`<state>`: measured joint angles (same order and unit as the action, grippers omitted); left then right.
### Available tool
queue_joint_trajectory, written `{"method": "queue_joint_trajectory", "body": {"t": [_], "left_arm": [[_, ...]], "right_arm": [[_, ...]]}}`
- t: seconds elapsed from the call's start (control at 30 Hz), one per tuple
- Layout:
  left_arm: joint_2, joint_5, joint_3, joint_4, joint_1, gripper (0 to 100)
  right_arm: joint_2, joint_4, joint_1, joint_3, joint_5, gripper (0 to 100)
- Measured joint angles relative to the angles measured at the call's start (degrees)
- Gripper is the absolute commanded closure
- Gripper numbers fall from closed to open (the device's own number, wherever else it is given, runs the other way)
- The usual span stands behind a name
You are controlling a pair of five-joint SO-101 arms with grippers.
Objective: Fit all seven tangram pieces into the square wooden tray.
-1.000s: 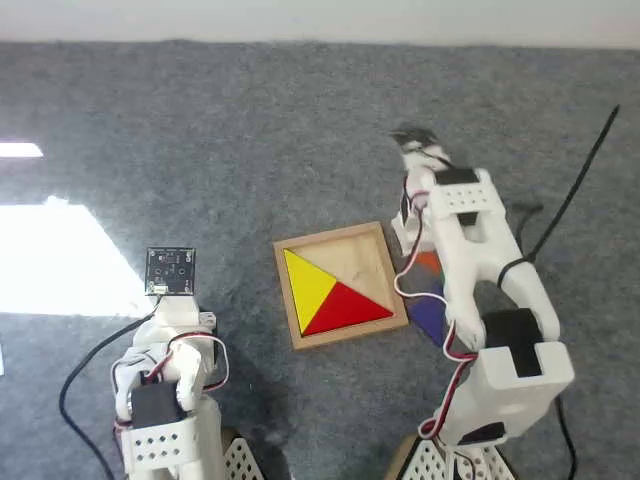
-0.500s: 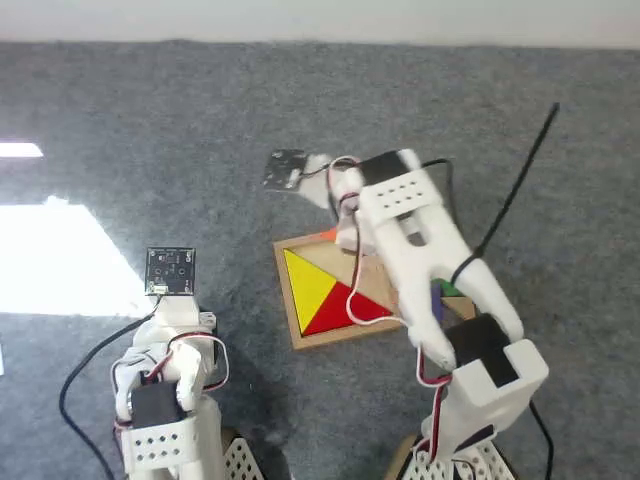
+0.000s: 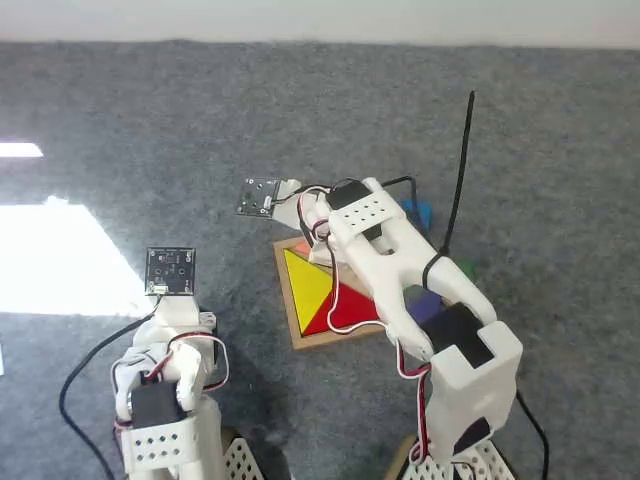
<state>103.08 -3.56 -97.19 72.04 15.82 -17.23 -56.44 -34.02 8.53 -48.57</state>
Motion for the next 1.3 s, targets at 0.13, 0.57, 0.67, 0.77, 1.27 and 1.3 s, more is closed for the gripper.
{"method": "queue_joint_trajectory", "body": {"t": [0.13,0.57,0.67,0.77,1.27,1.3], "left_arm": [[0.00,0.00,0.00,0.00,0.00,99],[0.00,0.00,0.00,0.00,0.00,99],[0.00,0.00,0.00,0.00,0.00,99],[0.00,0.00,0.00,0.00,0.00,99],[0.00,0.00,0.00,0.00,0.00,99],[0.00,0.00,0.00,0.00,0.00,99]], "right_arm": [[0.00,0.18,-0.35,0.00,0.09,98.7],[0.00,-3.16,-0.44,0.00,0.26,85.3],[0.00,-3.96,-0.44,0.00,0.26,75.8],[0.00,-4.04,-0.44,0.00,0.26,70.7],[5.71,-6.07,12.40,-2.29,9.32,69.9],[5.71,-6.07,12.31,-2.11,9.32,69.9]]}}
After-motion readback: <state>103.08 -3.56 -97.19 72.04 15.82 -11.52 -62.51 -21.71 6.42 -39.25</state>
